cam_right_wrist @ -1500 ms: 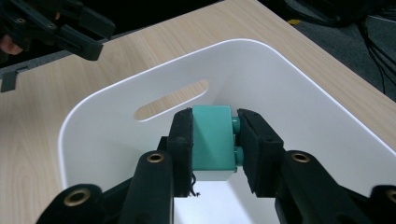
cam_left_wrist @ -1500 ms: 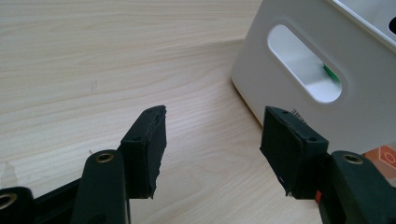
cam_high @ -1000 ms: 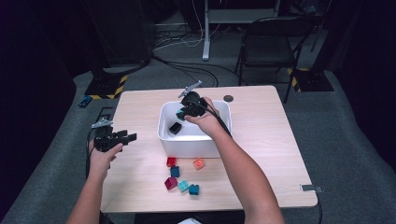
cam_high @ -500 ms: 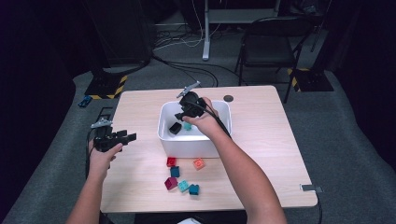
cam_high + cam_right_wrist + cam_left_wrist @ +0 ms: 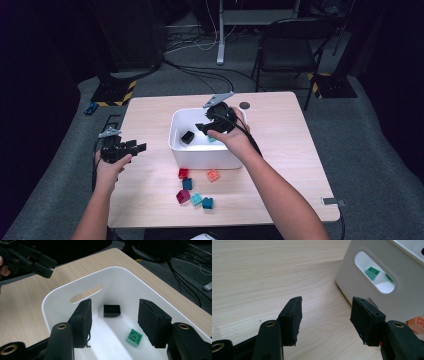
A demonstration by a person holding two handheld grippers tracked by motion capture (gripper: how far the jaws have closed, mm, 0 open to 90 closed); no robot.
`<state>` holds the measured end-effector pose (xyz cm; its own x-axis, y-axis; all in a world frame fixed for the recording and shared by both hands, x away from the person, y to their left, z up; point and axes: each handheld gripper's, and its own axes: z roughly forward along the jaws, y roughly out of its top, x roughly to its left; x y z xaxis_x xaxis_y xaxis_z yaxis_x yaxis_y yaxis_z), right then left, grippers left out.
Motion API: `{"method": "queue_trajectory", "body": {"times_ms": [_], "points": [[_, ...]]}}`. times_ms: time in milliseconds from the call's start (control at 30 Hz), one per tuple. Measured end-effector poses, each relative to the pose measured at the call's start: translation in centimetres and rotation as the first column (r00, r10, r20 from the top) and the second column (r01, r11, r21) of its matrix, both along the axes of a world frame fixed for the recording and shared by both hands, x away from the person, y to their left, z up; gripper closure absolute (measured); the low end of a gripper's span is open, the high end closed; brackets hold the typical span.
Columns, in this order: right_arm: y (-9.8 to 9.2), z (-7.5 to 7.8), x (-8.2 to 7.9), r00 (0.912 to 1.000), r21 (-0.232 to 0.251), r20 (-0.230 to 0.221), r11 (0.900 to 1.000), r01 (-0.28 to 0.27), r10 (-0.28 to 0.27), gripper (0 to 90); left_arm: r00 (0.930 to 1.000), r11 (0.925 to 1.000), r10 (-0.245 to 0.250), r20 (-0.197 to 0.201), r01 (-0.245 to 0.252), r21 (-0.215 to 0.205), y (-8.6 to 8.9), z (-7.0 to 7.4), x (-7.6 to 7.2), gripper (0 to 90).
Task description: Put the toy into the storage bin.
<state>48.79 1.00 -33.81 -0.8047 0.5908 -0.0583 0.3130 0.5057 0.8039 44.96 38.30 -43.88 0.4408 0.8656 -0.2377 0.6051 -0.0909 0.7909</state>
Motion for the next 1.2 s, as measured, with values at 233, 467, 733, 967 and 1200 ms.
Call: {"method": "queue_trajectory", "body": {"times_ms": [233,467,733,967,1200], "points": [[-1.7,0.7,-2.9,0.9997,0.006,0.021,1.000,-0.011,0.011,44.4,0.9998,1.0000,-0.005,0.019,0.006,-0.002,-0.4,0.7,-0.5,43.2],[-2.9,0.2,-6.6,0.9943,0.008,0.103,1.000,-0.027,0.026,44.9,0.9989,0.9999,0.011,0.045,-0.011,-0.007,-0.1,1.9,-1.1,42.4],[-4.2,-1.9,-10.0,0.9945,0.043,0.087,0.997,-0.063,0.059,45.9,0.9996,0.9998,0.008,0.028,-0.009,0.016,-0.8,1.9,-1.8,41.7],[-5.3,-3.9,-10.9,0.9961,0.059,0.061,0.996,-0.068,0.064,47.2,0.9968,0.9972,-0.058,0.055,0.055,0.052,-2.0,2.6,-3.2,40.2],[-6.1,-5.9,-11.1,0.9980,0.078,0.032,0.995,-0.057,0.055,49.9,0.9861,0.9844,-0.154,0.062,0.148,0.095,-4.1,2.6,-5.1,44.7]]}}
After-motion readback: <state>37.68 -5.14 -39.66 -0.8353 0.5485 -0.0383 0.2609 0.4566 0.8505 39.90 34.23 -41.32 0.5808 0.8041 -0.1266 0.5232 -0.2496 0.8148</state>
